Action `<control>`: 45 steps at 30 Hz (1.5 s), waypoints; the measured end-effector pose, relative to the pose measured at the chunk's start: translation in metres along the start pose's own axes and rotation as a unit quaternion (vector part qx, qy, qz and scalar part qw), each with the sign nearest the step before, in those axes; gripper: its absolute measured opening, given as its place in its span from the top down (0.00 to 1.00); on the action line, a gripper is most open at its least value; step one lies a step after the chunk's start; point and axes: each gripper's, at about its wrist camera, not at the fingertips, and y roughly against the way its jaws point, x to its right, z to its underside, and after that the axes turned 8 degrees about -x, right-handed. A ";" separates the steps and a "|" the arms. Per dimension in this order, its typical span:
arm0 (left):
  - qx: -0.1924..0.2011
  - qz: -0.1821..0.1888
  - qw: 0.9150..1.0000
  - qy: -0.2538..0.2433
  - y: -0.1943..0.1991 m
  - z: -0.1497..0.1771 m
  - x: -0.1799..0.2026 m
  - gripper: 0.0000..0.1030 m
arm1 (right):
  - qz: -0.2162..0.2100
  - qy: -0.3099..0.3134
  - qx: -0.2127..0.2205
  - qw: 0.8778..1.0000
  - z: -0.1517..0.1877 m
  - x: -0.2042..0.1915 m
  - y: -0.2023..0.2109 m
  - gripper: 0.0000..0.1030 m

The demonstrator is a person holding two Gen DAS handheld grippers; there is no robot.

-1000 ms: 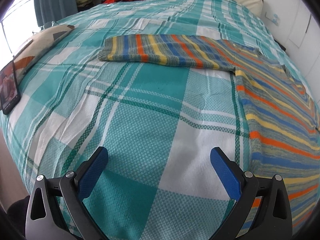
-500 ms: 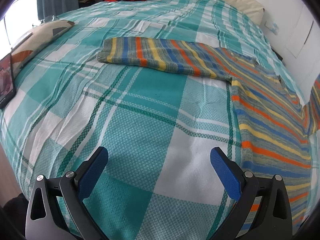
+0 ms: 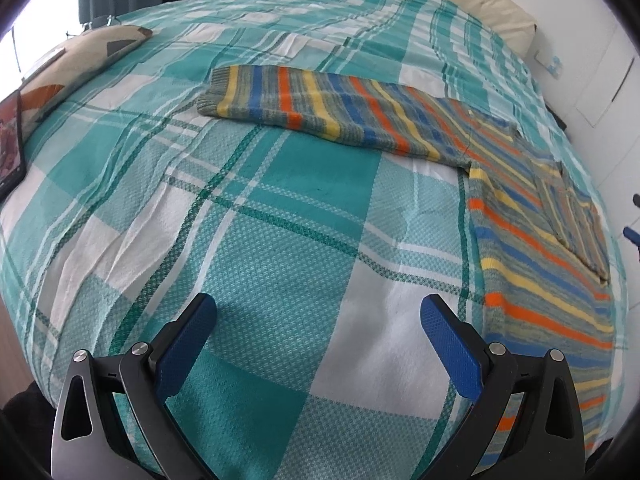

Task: Fold small clothes
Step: 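Grasp the other sweater side with the right tool and fold it inward, then lay the folded side on the sweater body and open the right tool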

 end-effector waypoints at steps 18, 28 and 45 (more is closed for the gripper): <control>-0.003 -0.041 0.998 -0.043 -0.008 0.007 0.016 0.01 | 0.222 -0.025 -0.006 0.975 0.002 0.103 -0.031 0.96; -0.003 -0.052 0.997 -0.057 -0.012 0.006 0.022 0.01 | 0.182 0.062 0.009 0.981 -0.040 0.047 -0.027 0.88; -0.009 -0.057 0.996 -0.061 -0.014 0.007 0.022 0.01 | 0.229 0.045 -0.042 0.971 0.029 0.081 -0.030 0.91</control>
